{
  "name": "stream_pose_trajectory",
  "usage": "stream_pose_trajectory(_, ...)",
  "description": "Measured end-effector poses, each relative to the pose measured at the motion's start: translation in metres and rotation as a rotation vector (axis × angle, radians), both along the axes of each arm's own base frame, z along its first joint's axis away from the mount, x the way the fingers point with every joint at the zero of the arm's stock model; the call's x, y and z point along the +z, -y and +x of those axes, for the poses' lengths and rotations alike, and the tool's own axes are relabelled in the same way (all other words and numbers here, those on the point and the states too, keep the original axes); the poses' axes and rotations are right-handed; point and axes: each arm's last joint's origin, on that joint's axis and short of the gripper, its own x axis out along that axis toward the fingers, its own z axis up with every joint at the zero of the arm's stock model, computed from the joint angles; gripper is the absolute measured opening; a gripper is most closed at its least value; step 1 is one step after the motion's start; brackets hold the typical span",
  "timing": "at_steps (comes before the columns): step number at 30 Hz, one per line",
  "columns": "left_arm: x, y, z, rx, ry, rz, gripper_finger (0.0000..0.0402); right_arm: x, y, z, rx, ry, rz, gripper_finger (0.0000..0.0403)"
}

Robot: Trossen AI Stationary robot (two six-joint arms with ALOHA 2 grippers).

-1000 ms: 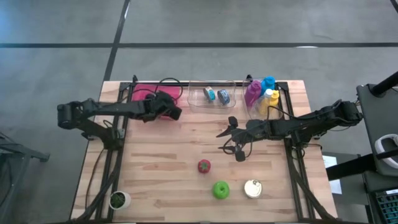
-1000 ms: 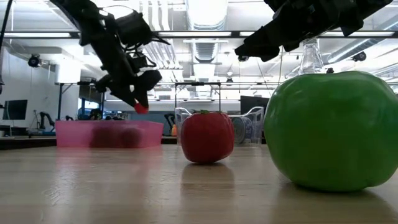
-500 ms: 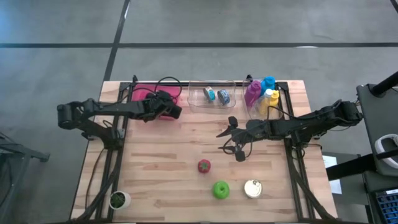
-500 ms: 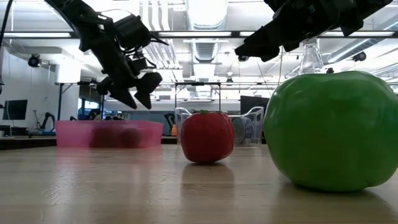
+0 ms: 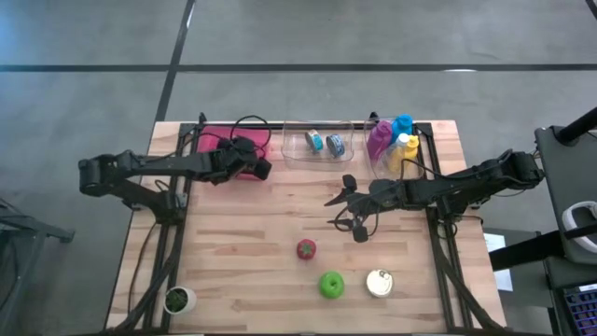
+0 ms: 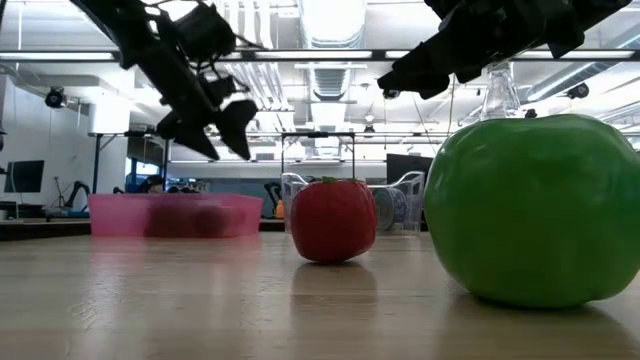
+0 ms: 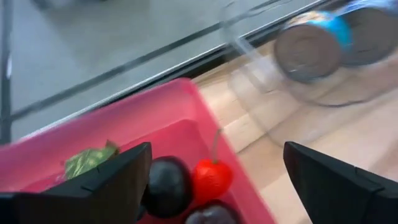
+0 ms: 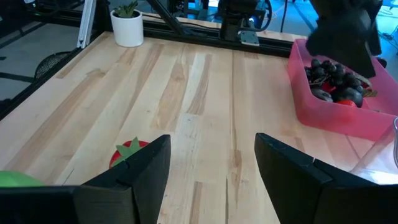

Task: Pick & Place Food Item
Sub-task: Put the tomato into the pink bin

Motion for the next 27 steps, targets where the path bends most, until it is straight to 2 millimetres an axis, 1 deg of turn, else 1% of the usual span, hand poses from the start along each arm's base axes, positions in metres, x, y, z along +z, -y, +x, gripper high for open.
stream_pose_trajectory(4,0.01,0.021,0.003,-0.12,-0.003,0.037,0.0369,0.0,0.0,0.0,0.0,0.0,0.0,0.0228)
stream_pose_trajectory(12,0.012,0.074,0.011,-0.373,-0.023,0.069,0.0359,0.0,0.0,0.0,0.0,0.0,0.0,0.0228)
stream_pose_trajectory(17,0.015,0.1,0.013,-0.581,-0.076,0.113,0.0356,0.0,0.0,0.0,0.0,0.0,0.0,0.0228)
stream_pose_trajectory(22,0.014,0.117,0.013,-0.778,-0.101,0.089,0.0359,0.0,0.0,0.0,0.0,0.0,0.0,0.0228)
stream_pose_trajectory(27,0.014,0.123,0.013,-0.873,-0.08,0.035,0.0359,0.0,0.0,0.0,0.005,0.002,-0.014,0.0228)
